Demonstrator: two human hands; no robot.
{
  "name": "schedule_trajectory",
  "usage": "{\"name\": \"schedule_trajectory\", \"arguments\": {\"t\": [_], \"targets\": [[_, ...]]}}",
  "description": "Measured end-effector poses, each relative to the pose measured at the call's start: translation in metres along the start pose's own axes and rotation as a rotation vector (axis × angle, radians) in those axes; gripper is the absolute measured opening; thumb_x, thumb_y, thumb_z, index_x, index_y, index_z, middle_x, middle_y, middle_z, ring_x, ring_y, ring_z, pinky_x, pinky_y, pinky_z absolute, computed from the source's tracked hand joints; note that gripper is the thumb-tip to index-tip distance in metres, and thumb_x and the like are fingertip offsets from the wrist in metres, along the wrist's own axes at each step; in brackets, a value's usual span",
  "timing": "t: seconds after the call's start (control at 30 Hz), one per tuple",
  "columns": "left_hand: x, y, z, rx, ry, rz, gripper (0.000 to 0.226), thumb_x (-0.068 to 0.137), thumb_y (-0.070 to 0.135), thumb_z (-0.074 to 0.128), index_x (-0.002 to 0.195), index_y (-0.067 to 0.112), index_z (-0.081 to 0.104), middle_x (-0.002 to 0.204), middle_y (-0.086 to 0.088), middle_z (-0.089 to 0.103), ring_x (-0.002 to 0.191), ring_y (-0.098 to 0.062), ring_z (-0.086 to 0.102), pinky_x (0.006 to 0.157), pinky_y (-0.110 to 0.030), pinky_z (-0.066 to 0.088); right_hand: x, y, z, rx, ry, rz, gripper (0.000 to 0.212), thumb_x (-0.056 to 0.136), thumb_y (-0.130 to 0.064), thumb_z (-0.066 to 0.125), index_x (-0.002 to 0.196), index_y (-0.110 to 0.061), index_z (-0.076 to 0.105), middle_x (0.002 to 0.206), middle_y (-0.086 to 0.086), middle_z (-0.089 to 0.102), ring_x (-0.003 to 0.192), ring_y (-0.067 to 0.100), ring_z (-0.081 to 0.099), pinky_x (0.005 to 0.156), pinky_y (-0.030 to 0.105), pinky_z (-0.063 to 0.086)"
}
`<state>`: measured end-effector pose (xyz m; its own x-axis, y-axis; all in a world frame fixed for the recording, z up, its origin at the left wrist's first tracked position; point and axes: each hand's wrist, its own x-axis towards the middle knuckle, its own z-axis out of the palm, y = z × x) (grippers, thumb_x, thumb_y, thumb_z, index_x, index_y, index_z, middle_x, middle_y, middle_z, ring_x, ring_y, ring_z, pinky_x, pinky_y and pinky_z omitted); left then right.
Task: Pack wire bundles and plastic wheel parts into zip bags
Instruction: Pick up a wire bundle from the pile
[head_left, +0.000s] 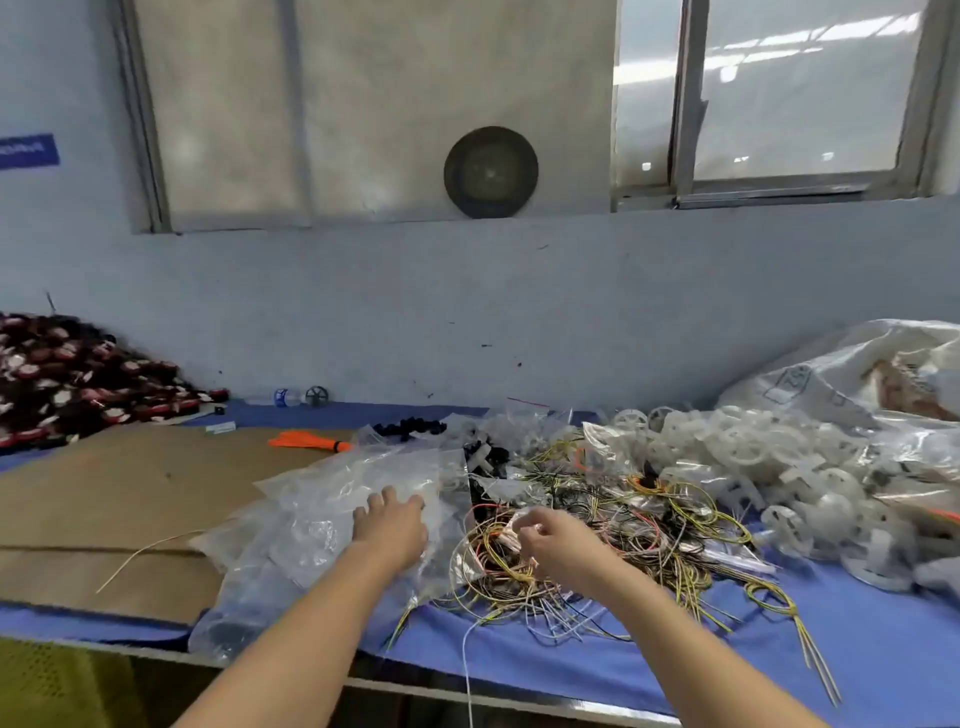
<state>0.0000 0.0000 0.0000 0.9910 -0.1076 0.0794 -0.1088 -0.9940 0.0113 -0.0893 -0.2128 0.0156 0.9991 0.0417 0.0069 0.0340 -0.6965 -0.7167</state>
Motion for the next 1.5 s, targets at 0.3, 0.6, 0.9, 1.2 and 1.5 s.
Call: {"name": "schedule_trajectory", "arguments": {"t": [0.3, 0.6, 0.9, 1.2, 1.5], "targets": [[0.027, -0.033, 0.048, 0.082, 0.049, -0.166, 0.047, 0.097, 0.022, 0.044, 0.141, 0.016, 0.029, 0.14, -0.011, 0.042, 0.13, -0.028, 0.04, 0.101, -0.04, 0.038, 0.044, -0.016, 0.014, -0.016, 0.124, -0.061, 0.028, 0.1, -0.031, 0.042, 0.124, -0.027, 0.055, 0.097, 0.001, 0.07, 0.075, 0.024, 0.07, 0.069, 0.046, 0.057], [0.014, -0.015, -0.001, -0.305, 0.675, 0.147, 0.01, 0.094, 0.021, 0.051, 0.099, 0.018, 0.059, 0.097, 0.002, 0.061, 0.089, -0.019, 0.054, 0.076, -0.029, 0.038, 0.055, -0.019, 0.005, 0.326, 0.185, -0.025, 0.039, 0.103, -0.038, 0.041, 0.133, -0.015, 0.052, 0.109, 0.004, 0.065, 0.088, 0.017, 0.064, 0.071, 0.031, 0.056], [-0.014, 0.05, 0.001, 0.165, 0.838, 0.878, 0.029, 0.074, 0.004, 0.072, 0.097, 0.019, 0.061, 0.087, -0.002, 0.057, 0.078, -0.023, 0.055, 0.075, -0.035, 0.048, 0.033, 0.018, -0.075, 0.813, 0.036, 0.242, 0.07, 0.089, -0.068, 0.049, 0.131, -0.013, 0.053, 0.122, 0.013, 0.062, 0.109, 0.033, 0.064, 0.093, 0.046, 0.054], [-0.008, 0.103, 0.046, 0.14, 0.849, 1.164, 0.015, 0.094, 0.008, 0.048, 0.095, 0.019, 0.057, 0.086, 0.0, 0.054, 0.075, -0.02, 0.05, 0.078, -0.033, 0.046, 0.027, 0.088, -0.083, 0.574, 0.261, 0.461, 0.021, 0.099, -0.019, 0.053, 0.094, -0.002, 0.063, 0.07, 0.006, 0.056, 0.032, 0.007, 0.048, 0.037, 0.017, 0.038], [-0.021, 0.151, 0.066, 0.128, 0.613, 1.284, 0.011, 0.084, 0.02, 0.064, 0.093, 0.025, 0.061, 0.084, 0.006, 0.057, 0.074, -0.014, 0.051, 0.074, -0.025, 0.048, 0.041, 0.161, -0.071, 0.292, 0.422, 0.499, 0.033, 0.101, -0.015, 0.031, 0.074, -0.009, 0.049, 0.068, 0.009, 0.051, 0.059, 0.023, 0.049, 0.06, 0.033, 0.041]]}}
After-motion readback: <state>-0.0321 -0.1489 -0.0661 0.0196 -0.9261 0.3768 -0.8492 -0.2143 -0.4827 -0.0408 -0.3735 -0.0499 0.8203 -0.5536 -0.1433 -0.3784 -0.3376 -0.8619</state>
